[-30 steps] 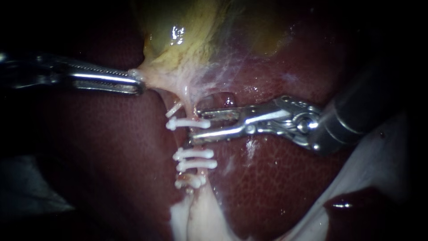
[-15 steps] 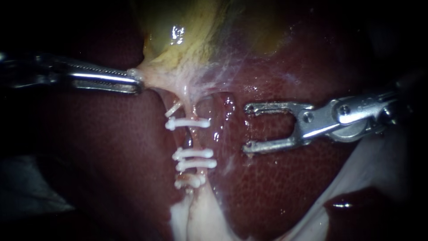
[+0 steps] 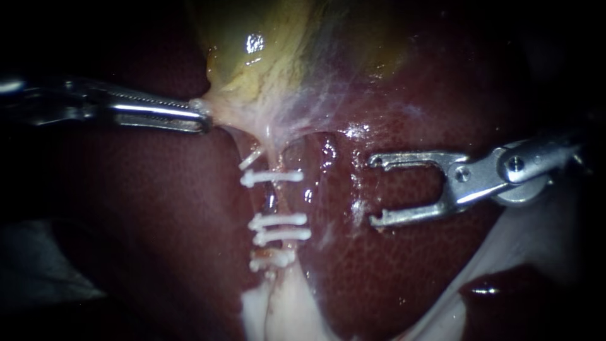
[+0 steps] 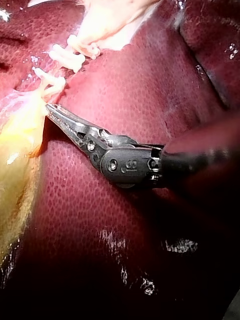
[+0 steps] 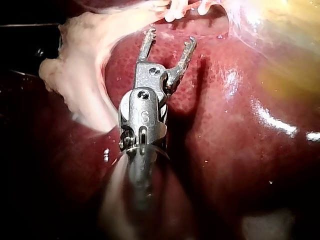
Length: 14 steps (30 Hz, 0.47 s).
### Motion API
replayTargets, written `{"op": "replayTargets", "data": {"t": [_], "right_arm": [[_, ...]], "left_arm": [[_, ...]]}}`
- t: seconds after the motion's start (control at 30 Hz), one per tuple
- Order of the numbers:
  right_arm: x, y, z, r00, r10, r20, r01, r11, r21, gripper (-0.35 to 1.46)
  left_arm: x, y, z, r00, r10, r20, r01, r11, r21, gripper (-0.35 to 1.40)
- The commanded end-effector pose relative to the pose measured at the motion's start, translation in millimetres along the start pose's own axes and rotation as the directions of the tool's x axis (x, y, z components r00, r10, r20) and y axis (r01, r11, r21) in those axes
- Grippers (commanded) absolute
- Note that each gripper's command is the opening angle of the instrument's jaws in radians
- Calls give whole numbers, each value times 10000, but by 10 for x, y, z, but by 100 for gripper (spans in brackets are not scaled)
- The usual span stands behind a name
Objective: Going back third clip right tube
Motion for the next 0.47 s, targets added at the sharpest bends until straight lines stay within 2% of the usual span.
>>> {"op": "replayTargets", "data": {"t": [0.03, 0.23, 0.47], "right_arm": [[0, -1, 0, 10000, 1, -6, -1, 10000, 2, 50], [0, -1, -2, 10000, -4, -9, 4, 10000, 13, 50], [0, -2, -2, 10000, -7, -20, 7, 10000, 47, 50]], "left_arm": [[-2, -2, 4, 10000, 18, 29, -18, 10000, 71, -35], [-9, -6, 22, 9999, 57, 118, -57, 10000, 25, -35], [-12, -7, 26, 9999, 70, 150, -70, 10000, -8, -35]]}}
